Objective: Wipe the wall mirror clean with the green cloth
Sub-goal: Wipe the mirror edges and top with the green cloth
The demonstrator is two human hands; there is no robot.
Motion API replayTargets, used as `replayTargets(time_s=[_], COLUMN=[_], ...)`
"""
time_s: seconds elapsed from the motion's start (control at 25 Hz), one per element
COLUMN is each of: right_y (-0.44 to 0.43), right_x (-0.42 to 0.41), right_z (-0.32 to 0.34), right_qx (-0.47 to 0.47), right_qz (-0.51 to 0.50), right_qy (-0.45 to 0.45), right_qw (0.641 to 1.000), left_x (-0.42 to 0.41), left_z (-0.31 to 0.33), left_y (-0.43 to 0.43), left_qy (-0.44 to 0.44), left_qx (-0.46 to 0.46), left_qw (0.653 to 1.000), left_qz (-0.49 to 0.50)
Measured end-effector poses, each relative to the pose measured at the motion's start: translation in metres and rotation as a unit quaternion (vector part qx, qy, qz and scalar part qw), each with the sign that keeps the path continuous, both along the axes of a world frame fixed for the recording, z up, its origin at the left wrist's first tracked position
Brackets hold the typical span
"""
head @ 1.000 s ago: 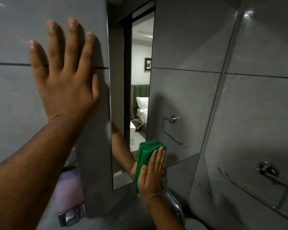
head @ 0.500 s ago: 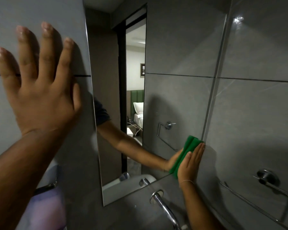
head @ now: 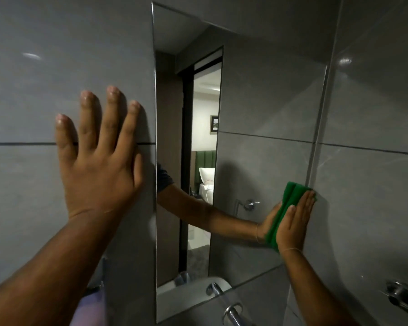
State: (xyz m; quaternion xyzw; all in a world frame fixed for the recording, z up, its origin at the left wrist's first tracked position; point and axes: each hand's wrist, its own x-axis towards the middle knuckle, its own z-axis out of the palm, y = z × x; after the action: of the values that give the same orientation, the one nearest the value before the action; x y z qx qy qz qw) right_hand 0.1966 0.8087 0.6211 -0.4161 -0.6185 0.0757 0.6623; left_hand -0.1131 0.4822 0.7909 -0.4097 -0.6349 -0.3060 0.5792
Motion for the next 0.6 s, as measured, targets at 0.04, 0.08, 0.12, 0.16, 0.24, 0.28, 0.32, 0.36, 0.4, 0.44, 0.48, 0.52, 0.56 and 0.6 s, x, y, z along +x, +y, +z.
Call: replayTargets(time_s=[0.04, 0.08, 0.12, 0.16, 0.24, 0.28, 0.32, 0.36, 0.4, 0.44, 0.48, 0.52, 0.56, 0.6], right_y=[0.007, 0.013, 0.017, 0.02, 0.021, 0.022, 0.022, 0.022, 0.022, 0.021, 0.021, 0.021, 0.02, 0.019], right_x=[0.003, 0.006, 0.008, 0.009, 0.012, 0.013, 0.014, 0.016, 0.016, 0.016, 0.016, 0.016, 0.016, 0.016], right_z=[0.028, 0.055, 0.085, 0.113, 0.174, 0.203, 0.237, 0.268, 0.296, 0.318, 0.334, 0.344, 0.349, 0.35], right_qx=[0.016, 0.032, 0.048, 0.061, 0.085, 0.095, 0.106, 0.113, 0.116, 0.119, 0.121, 0.123, 0.12, 0.115], right_qz=[-0.002, -0.005, -0.007, -0.007, -0.007, -0.006, -0.005, -0.005, -0.008, -0.008, -0.009, -0.007, -0.007, -0.008], right_qy=[-0.01, -0.017, -0.022, -0.025, -0.03, -0.035, -0.038, -0.039, -0.042, -0.045, -0.049, -0.049, -0.047, -0.042], right_qw=[1.0, 0.999, 0.999, 0.998, 0.996, 0.995, 0.994, 0.993, 0.992, 0.992, 0.991, 0.991, 0.992, 0.992], left_x=[0.002, 0.004, 0.006, 0.006, 0.006, 0.006, 0.006, 0.008, 0.008, 0.009, 0.01, 0.01, 0.01, 0.01], left_z=[0.001, 0.0, 0.001, 0.0, 0.001, 0.0, 0.001, 0.002, 0.003, 0.003, 0.003, 0.003, 0.003, 0.003], left_y=[-0.002, -0.003, -0.004, -0.004, -0.006, -0.006, -0.006, -0.006, -0.006, -0.007, -0.008, -0.009, -0.009, -0.011], left_qy=[0.001, 0.002, 0.004, 0.006, 0.012, 0.015, 0.019, 0.02, 0.021, 0.021, 0.021, 0.023, 0.025, 0.027], left_qx=[-0.001, -0.003, -0.003, -0.004, 0.001, 0.003, 0.006, 0.005, 0.003, 0.001, -0.001, 0.0, 0.001, 0.003], left_qw=[1.0, 1.0, 1.0, 1.0, 1.0, 1.0, 1.0, 1.0, 1.0, 1.0, 1.0, 1.0, 1.0, 1.0], left_qz=[0.0, -0.001, 0.0, 0.0, -0.001, -0.001, -0.001, -0.003, -0.001, 0.003, 0.004, 0.004, 0.005, 0.007])
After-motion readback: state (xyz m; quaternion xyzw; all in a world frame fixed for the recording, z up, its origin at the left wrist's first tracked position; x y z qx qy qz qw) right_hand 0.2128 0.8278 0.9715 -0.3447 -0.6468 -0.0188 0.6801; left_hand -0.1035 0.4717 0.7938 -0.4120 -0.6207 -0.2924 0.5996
